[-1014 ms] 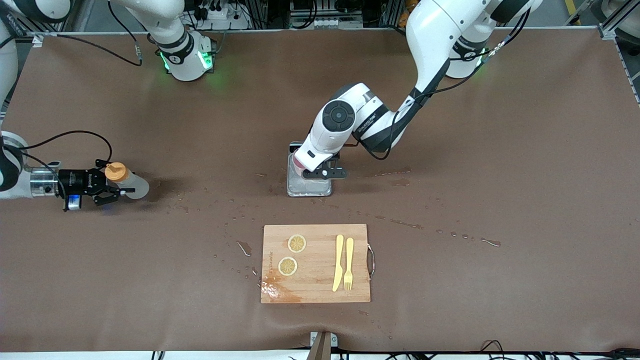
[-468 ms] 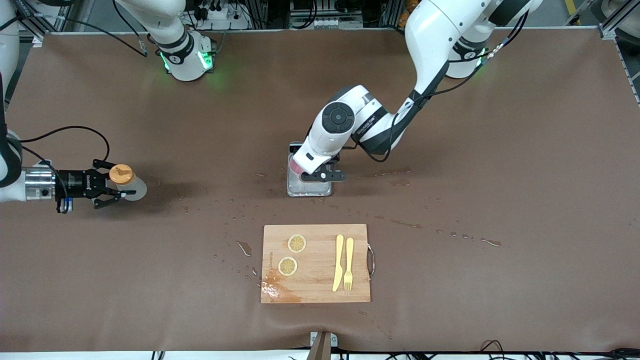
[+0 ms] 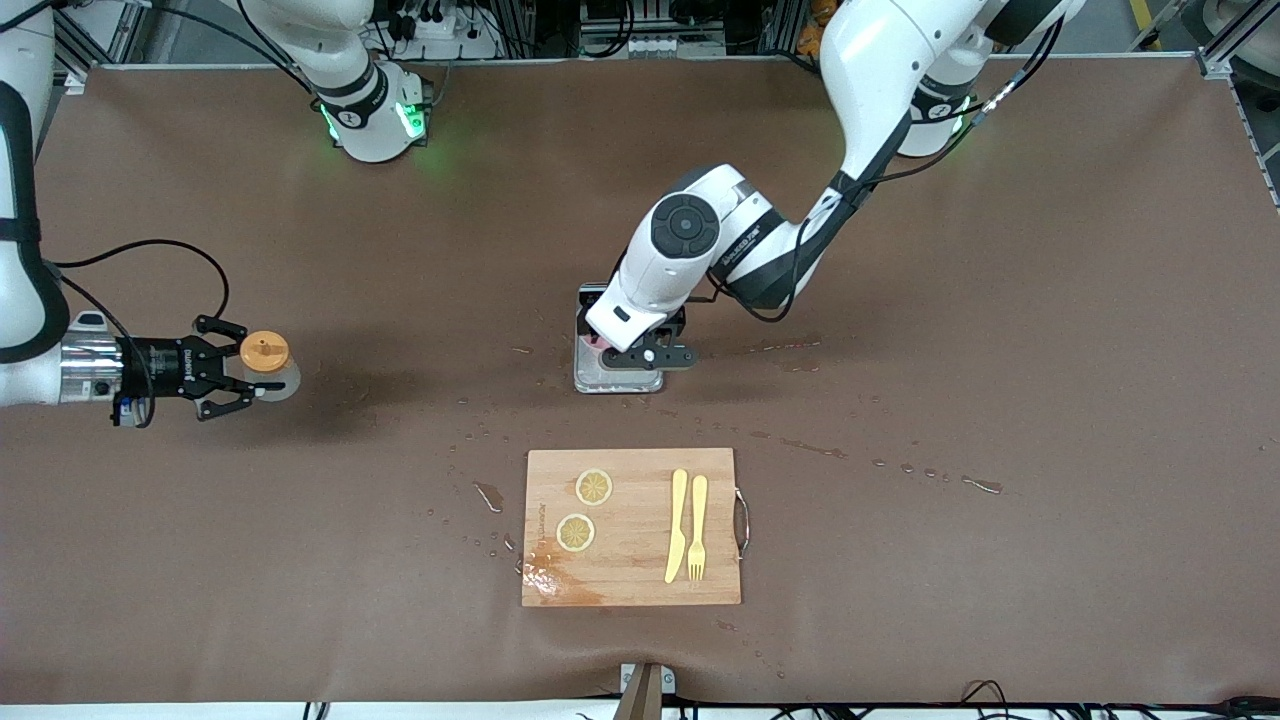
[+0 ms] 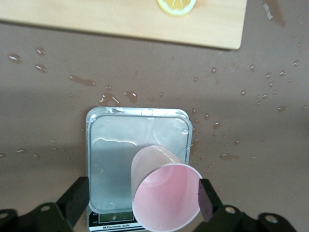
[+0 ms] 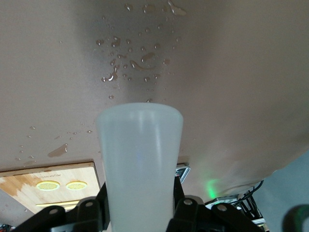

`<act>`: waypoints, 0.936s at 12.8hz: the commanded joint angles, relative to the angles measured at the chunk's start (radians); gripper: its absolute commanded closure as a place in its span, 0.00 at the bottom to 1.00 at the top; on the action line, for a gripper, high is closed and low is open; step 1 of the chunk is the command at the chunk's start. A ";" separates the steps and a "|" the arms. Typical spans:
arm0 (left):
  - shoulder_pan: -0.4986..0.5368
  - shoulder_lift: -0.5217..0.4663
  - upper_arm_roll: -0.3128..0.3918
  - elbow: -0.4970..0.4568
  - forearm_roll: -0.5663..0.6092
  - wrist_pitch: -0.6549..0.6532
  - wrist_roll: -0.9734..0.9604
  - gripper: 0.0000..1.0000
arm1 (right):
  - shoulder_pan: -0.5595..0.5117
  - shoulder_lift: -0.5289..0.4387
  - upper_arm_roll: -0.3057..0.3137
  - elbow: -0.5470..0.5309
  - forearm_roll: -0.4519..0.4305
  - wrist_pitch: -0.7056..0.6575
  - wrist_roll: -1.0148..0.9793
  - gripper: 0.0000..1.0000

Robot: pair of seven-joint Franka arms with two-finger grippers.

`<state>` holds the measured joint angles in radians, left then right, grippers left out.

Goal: Add sauce to pink cup with both arms
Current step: 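Release the cup on the scale and withdraw the left gripper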

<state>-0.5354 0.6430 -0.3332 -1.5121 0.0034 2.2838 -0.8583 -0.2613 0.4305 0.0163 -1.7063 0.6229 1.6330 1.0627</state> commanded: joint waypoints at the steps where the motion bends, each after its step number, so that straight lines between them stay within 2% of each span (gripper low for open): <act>1: 0.037 -0.094 0.003 -0.016 0.026 -0.078 -0.007 0.00 | 0.054 -0.053 -0.007 -0.024 -0.014 0.013 0.103 0.49; 5: 0.150 -0.198 0.003 -0.017 0.027 -0.211 0.053 0.00 | 0.143 -0.079 -0.009 -0.029 -0.017 0.051 0.236 0.48; 9: 0.342 -0.289 -0.001 -0.017 0.026 -0.341 0.250 0.00 | 0.252 -0.107 -0.007 -0.029 -0.074 0.102 0.402 0.48; 12: 0.457 -0.324 -0.001 -0.019 0.026 -0.383 0.353 0.00 | 0.344 -0.121 -0.006 -0.027 -0.155 0.152 0.551 0.48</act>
<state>-0.1320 0.3587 -0.3219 -1.5047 0.0100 1.9225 -0.5462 0.0260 0.3578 0.0187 -1.7073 0.5191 1.7590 1.5168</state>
